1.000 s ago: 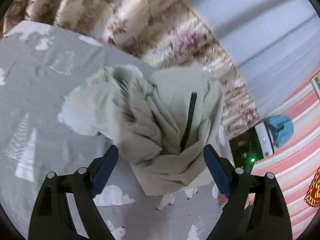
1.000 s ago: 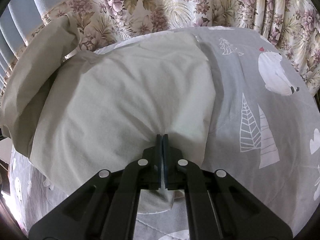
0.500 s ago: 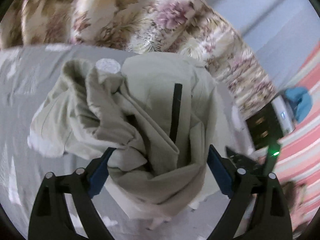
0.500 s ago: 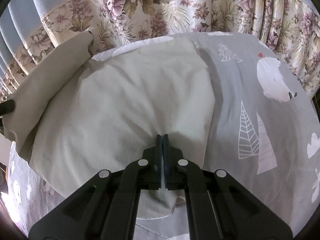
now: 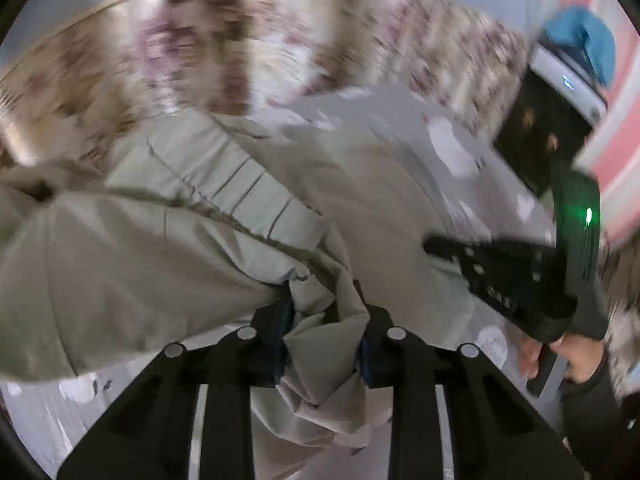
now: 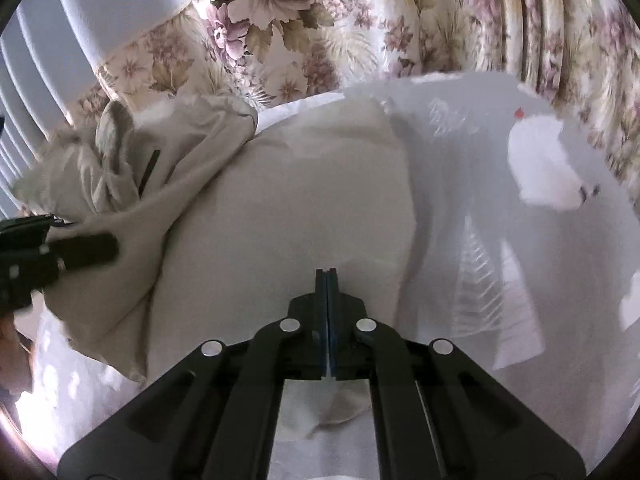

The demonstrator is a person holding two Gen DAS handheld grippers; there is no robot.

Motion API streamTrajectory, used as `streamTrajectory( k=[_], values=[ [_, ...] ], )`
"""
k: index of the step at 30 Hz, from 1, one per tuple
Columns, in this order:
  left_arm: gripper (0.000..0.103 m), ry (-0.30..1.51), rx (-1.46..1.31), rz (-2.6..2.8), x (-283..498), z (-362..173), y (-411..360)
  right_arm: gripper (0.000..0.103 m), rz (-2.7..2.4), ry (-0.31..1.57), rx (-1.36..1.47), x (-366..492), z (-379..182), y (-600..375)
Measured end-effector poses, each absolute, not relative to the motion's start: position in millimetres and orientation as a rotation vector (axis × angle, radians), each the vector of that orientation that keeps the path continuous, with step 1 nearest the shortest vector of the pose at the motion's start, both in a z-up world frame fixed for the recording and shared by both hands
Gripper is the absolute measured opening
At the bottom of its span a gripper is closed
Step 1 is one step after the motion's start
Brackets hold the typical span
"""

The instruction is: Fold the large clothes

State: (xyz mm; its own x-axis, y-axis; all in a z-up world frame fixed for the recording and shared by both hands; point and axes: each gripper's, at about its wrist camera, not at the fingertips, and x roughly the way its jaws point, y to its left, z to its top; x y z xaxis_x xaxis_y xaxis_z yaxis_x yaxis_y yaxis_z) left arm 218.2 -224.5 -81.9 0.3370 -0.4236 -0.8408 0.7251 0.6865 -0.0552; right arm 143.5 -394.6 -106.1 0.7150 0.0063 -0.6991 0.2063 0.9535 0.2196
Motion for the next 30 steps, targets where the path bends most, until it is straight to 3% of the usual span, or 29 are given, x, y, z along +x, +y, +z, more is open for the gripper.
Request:
streamTrajectory(
  k=[9, 15, 21, 22, 23, 24, 25, 26, 28, 30],
  values=[
    [0.027, 1.022, 0.556, -0.852, 191.2, -124.7, -281.2, 0.001, -0.070, 0.812, 0.253, 151.3, -124.2, -408.0],
    [0.027, 1.047, 0.575, -0.872, 194.5, -133.1, -289.4, 0.000, -0.020, 0.805, 0.360, 149.0, -126.9, -423.9],
    [0.027, 1.012, 0.637, -0.858, 189.8, -136.4, -295.9, 0.002, -0.023, 0.798, 0.256, 146.1, -121.5, -412.8],
    [0.029, 1.004, 0.627, -0.855, 189.6, -134.3, -292.8, 0.011, -0.019, 0.786, 0.254, 141.9, -117.7, -412.6],
    [0.035, 0.988, 0.611, -0.854, 187.3, -130.6, -287.7, 0.031, -0.010, 0.769, 0.258, 137.0, -112.8, -412.7],
    [0.040, 0.971, 0.604, -0.860, 182.7, -126.7, -283.4, 0.042, -0.004, 0.739, 0.259, 129.2, -105.1, -412.8],
    [0.055, 0.949, 0.605, -0.869, 177.7, -122.9, -279.9, 0.054, -0.011, 0.720, 0.252, 124.6, -99.9, -412.9],
    [0.070, 0.917, 0.614, -0.874, 170.4, -117.9, -276.8, 0.055, -0.022, 0.708, 0.240, 121.1, -95.7, -412.5],
    [0.085, 0.835, 0.631, -0.856, 156.3, -106.9, -269.1, 0.055, -0.039, 0.714, 0.228, 119.4, -89.8, -411.4],
    [0.091, 0.760, 0.634, -0.784, 149.5, -95.4, -255.4, 0.055, -0.038, 0.713, 0.222, 119.2, -85.9, -407.1]
  ],
)
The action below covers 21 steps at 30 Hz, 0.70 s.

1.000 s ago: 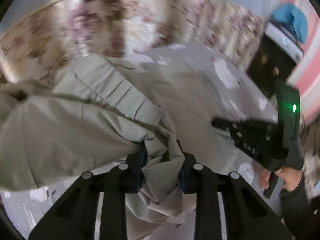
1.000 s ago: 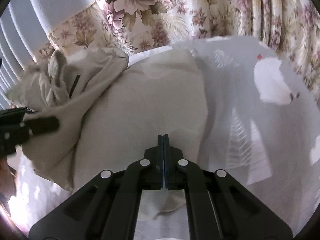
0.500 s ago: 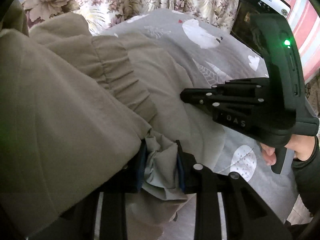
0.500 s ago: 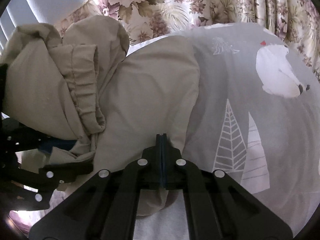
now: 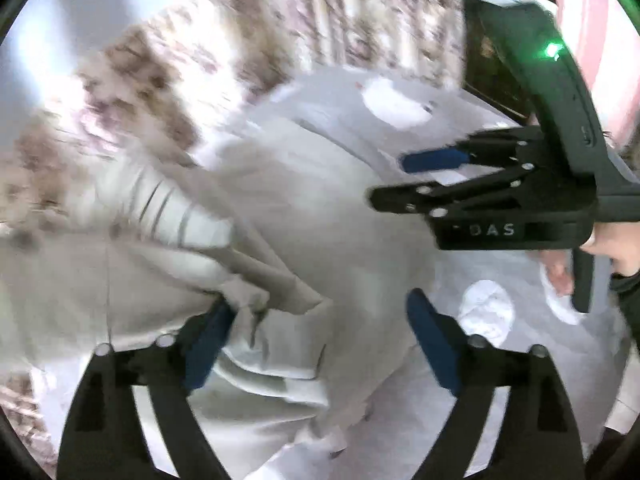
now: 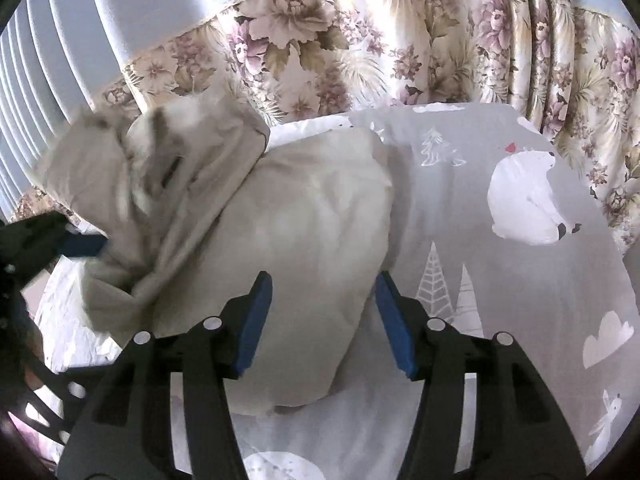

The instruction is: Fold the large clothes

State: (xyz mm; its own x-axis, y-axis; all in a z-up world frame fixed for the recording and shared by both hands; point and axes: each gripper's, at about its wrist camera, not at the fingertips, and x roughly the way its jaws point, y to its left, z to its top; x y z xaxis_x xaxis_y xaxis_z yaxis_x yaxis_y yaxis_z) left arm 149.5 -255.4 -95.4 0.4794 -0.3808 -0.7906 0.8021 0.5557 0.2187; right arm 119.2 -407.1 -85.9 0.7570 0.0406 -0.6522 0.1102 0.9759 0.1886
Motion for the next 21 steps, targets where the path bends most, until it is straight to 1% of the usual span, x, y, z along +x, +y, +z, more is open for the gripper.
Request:
streamTrajectory(
  k=[1, 4, 6, 9, 10, 14, 16, 21],
  values=[
    [0.092, 0.750, 0.616, -0.750, 151.3, -90.3, -246.0, 0.055, -0.039, 0.712, 0.213, 119.9, -84.3, -404.0],
    [0.091, 0.836, 0.441, -0.729, 169.1, -75.3, -198.1, 0.055, -0.038, 0.719, 0.180, 124.3, -82.0, -390.0],
    [0.091, 0.886, 0.304, -0.722, 177.7, -66.7, -151.9, 0.055, -0.035, 0.726, 0.155, 128.4, -78.0, -378.2],
    [0.092, 0.921, 0.143, -0.652, 186.2, -66.5, -79.0, 0.061, -0.003, 0.718, 0.126, 132.4, -67.1, -358.3],
    [0.092, 0.928, 0.111, -0.623, 187.5, -65.8, -62.6, 0.066, 0.005, 0.715, 0.113, 133.9, -63.4, -351.8],
    [0.092, 0.981, -0.052, -0.518, 202.7, -84.1, 15.9, 0.069, 0.033, 0.709, 0.055, 148.0, -48.4, -320.3],
    [0.092, 1.008, -0.180, -0.476, 214.8, -96.3, 51.2, 0.069, 0.033, 0.722, 0.040, 157.2, -47.0, -310.8],
    [0.092, 1.068, -0.528, -0.545, 245.5, -114.6, 79.7, 0.069, 0.014, 0.750, 0.034, 171.3, -54.0, -296.7]
  ],
)
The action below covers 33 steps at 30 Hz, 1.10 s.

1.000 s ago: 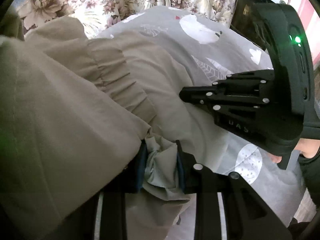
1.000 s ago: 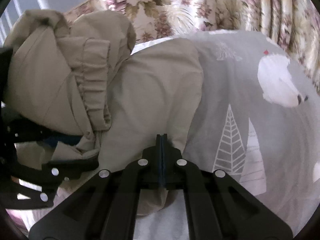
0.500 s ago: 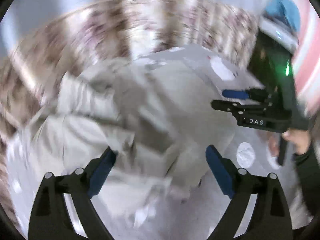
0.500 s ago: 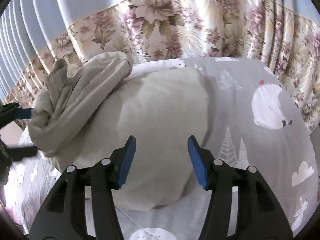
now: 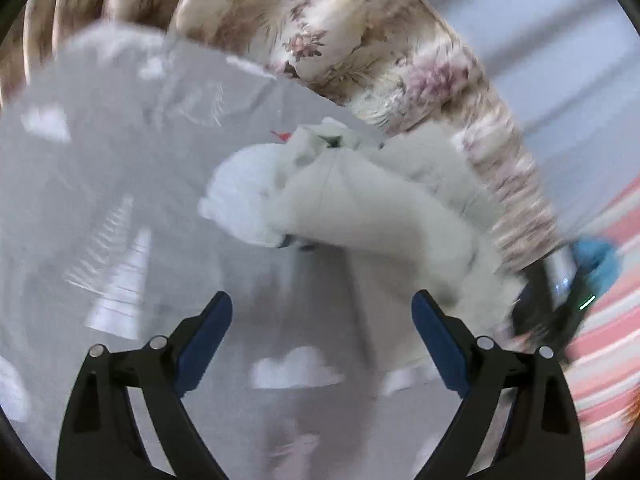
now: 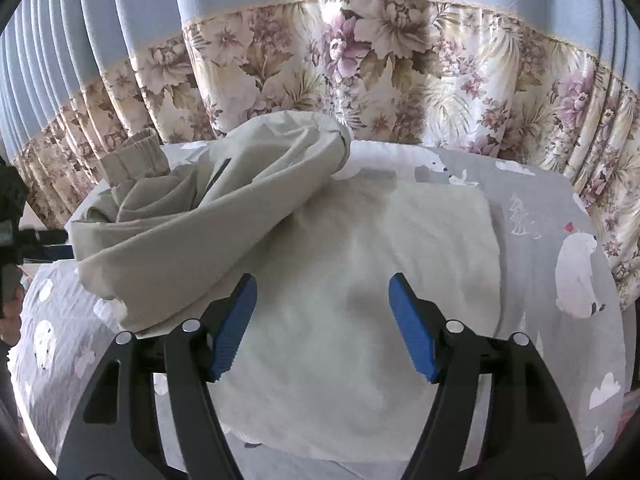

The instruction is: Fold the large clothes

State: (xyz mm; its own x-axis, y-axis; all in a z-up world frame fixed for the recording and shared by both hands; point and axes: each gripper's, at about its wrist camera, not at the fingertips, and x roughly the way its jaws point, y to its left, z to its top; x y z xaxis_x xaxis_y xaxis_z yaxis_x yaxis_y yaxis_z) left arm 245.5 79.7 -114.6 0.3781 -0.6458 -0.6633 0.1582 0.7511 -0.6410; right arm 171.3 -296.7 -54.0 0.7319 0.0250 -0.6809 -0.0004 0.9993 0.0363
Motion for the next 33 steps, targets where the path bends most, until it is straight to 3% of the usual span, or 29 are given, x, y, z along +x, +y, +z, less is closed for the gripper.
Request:
streamTrajectory(
  k=[7, 12, 13, 14, 15, 19, 23, 28, 33],
  values=[
    [0.092, 1.071, -0.861, -0.624, 266.5, -119.9, 51.1, 0.069, -0.016, 0.779, 0.021, 166.8, -68.1, -301.7],
    [0.091, 1.025, -0.806, -0.641, 300.1, -105.5, 10.6, 0.069, -0.030, 0.791, 0.033, 157.6, -77.5, -314.9],
    [0.071, 1.034, -0.765, -0.658, 306.4, -104.4, -0.2, 0.069, -0.030, 0.790, 0.037, 156.3, -78.6, -316.9],
    [0.029, 1.052, -0.697, -0.688, 311.7, -102.4, -16.1, 0.069, -0.030, 0.789, 0.045, 154.4, -80.0, -320.0],
    [0.013, 1.071, -0.655, -0.718, 314.1, -101.5, -28.9, 0.069, -0.028, 0.787, 0.050, 153.4, -80.2, -321.9],
    [0.006, 1.088, -0.463, -0.766, 309.5, -89.9, -78.3, 0.069, -0.036, 0.770, 0.061, 146.4, -80.4, -334.2],
    [0.005, 1.104, -0.255, -0.791, 299.3, -80.6, -124.2, 0.069, -0.061, 0.748, 0.084, 136.7, -78.2, -355.0],
    [0.002, 1.115, 0.105, -0.775, 280.7, -104.5, -212.3, 0.069, -0.097, 0.716, 0.164, 121.1, -74.9, -388.5],
    [0.002, 1.119, 0.116, -0.789, 289.6, -116.7, -234.9, 0.069, -0.131, 0.720, 0.206, 112.1, -78.7, -406.6]
  ],
)
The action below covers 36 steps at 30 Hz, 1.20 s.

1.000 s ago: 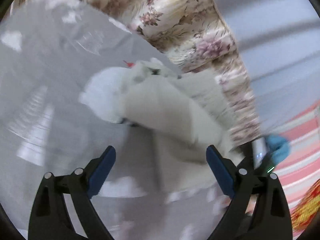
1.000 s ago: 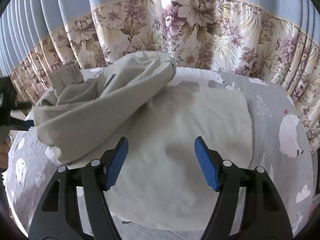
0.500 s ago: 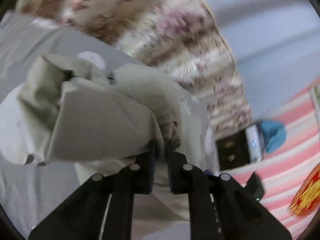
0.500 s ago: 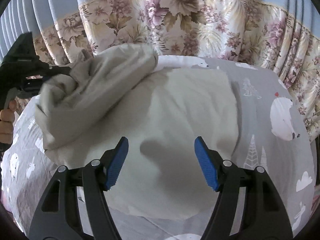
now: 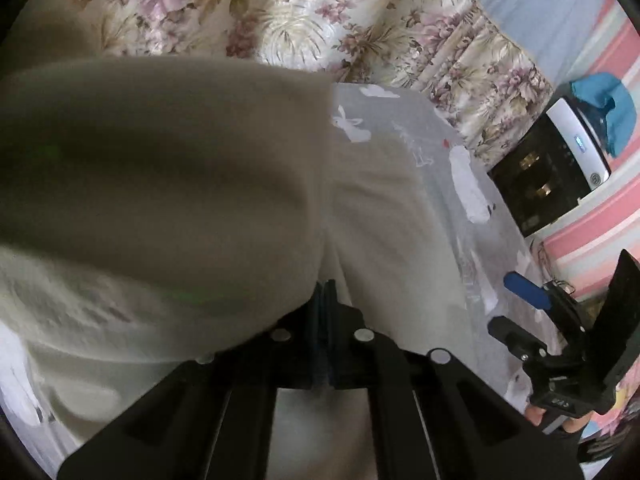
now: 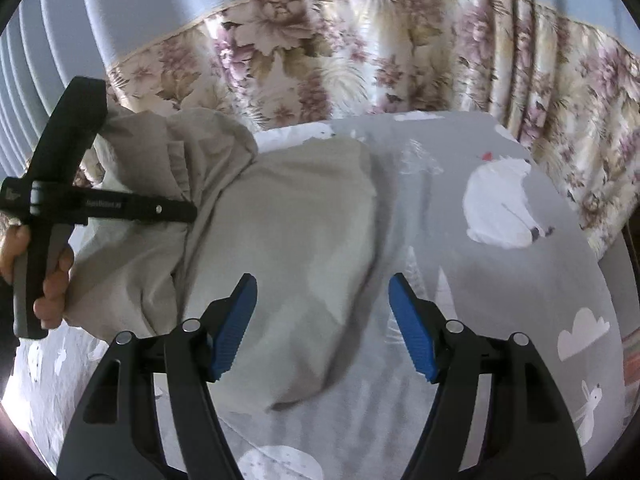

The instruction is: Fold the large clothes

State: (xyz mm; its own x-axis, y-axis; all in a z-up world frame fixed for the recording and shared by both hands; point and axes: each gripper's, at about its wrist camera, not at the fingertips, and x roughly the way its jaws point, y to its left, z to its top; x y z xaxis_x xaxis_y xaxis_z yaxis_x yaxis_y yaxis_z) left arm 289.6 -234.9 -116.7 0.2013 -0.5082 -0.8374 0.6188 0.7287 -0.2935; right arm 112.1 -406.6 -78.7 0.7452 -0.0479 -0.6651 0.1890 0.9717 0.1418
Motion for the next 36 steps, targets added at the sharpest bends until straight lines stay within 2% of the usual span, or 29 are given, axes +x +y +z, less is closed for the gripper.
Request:
streamTrajectory(
  k=[3, 4, 5, 6, 7, 8, 10, 12, 15, 17, 24, 31, 33, 34, 35, 36],
  values=[
    [0.006, 1.104, 0.126, -0.785, 284.3, -105.7, -223.4, 0.069, -0.131, 0.715, 0.225, 109.0, -77.9, -409.2],
    [0.014, 1.094, 0.115, -0.788, 280.4, -99.3, -214.4, 0.069, -0.117, 0.708, 0.232, 108.3, -75.6, -407.9],
    [0.032, 1.075, 0.113, -0.794, 278.4, -92.4, -206.3, 0.069, -0.105, 0.703, 0.234, 108.2, -73.3, -406.1],
    [0.043, 1.041, 0.119, -0.798, 271.0, -83.3, -192.6, 0.069, -0.091, 0.699, 0.230, 109.3, -70.1, -401.6],
    [0.063, 1.013, 0.128, -0.790, 266.0, -76.6, -184.4, 0.069, -0.081, 0.701, 0.221, 111.7, -67.7, -396.9],
    [0.074, 0.970, 0.156, -0.750, 259.2, -69.4, -174.8, 0.069, -0.073, 0.706, 0.206, 115.2, -65.6, -390.2],
    [0.079, 0.909, 0.217, -0.679, 247.5, -63.4, -160.1, 0.069, -0.052, 0.708, 0.175, 123.3, -60.7, -374.4],
    [0.079, 0.880, 0.235, -0.644, 236.7, -59.8, -134.2, 0.070, -0.024, 0.707, 0.158, 132.2, -55.2, -358.1],
    [0.081, 0.896, 0.149, -0.628, 230.2, -59.1, -89.3, 0.082, 0.022, 0.700, 0.154, 144.1, -46.9, -337.5],
    [0.087, 0.911, 0.074, -0.599, 230.0, -61.9, -58.9, 0.089, 0.061, 0.706, 0.173, 153.7, -42.1, -328.1],
    [0.089, 0.988, -0.162, -0.469, 244.1, -94.6, 45.7, 0.091, 0.177, 0.805, 0.315, 197.7, -41.3, -304.3],
    [0.085, 1.049, -0.378, -0.488, 302.2, -128.2, 52.9, 0.093, 0.201, 0.889, 0.457, 245.8, -53.5, -300.0],
    [0.064, 1.074, -0.454, -0.546, 320.3, -133.9, 38.7, 0.093, 0.230, 0.895, 0.464, 253.2, -55.3, -296.0],
    [0.040, 1.078, -0.479, -0.586, 326.1, -135.1, 33.1, 0.093, 0.235, 0.894, 0.459, 255.8, -55.1, -293.8],
    [0.034, 1.083, -0.484, -0.622, 332.5, -133.9, 22.1, 0.093, 0.257, 0.882, 0.458, 257.4, -54.0, -291.1],
    [0.034, 1.076, -0.465, -0.623, 336.1, -130.7, 12.2, 0.093, 0.293, 0.873, 0.461, 257.8, -53.0, -288.9]
  ],
)
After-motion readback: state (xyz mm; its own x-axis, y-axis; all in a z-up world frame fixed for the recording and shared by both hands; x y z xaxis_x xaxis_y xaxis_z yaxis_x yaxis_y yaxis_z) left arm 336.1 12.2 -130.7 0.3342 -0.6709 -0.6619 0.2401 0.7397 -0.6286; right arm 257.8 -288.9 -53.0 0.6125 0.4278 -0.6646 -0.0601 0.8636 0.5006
